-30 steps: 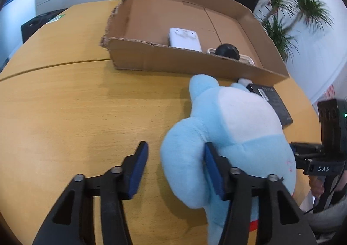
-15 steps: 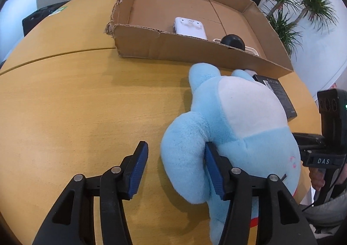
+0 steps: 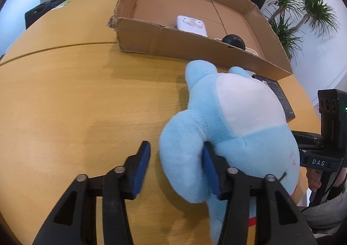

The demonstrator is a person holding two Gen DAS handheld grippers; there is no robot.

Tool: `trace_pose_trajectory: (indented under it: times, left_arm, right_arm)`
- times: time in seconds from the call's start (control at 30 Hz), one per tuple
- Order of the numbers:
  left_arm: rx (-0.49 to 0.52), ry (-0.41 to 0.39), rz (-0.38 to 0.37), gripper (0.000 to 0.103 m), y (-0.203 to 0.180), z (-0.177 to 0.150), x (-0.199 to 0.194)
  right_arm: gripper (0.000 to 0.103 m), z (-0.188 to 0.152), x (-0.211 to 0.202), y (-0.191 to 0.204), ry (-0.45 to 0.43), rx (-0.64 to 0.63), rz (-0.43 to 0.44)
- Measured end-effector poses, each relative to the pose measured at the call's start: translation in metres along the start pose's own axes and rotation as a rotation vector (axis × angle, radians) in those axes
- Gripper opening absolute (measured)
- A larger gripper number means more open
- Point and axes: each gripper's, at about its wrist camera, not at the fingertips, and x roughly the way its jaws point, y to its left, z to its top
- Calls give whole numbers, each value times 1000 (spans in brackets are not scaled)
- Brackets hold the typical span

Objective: Organize objects
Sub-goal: 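Lift the plush toy with both grippers and carry it into the box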

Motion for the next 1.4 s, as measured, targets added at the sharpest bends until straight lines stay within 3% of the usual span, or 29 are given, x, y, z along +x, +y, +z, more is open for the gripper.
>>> trace_pose_trajectory:
  times: [0.07, 0.13, 0.17, 0.27, 0.87, 1.4]
  left_arm:
    - [8, 6, -8, 49, -1, -2, 0]
    - [27, 8, -20, 43, -5, -4, -1]
    - [33, 10, -34, 36, -6, -5, -1]
    - [36, 8, -27, 33, -9, -6, -1]
    - [-29, -13, -15, 33, -10, -17, -16]
    - [-32, -97, -14, 33, -12, -2, -43]
  right_arm:
    - [30, 0, 0, -1, -3, 6, -1]
    - [30, -1, -1, -4, -7, 9, -6]
    - [30, -1, -1, -4, -9, 11, -7]
    - [29, -1, -1, -4, -10, 9, -6]
    - [28, -5, -14, 3, -54, -22, 8]
    - [28, 9, -38, 27, -116, -91, 4]
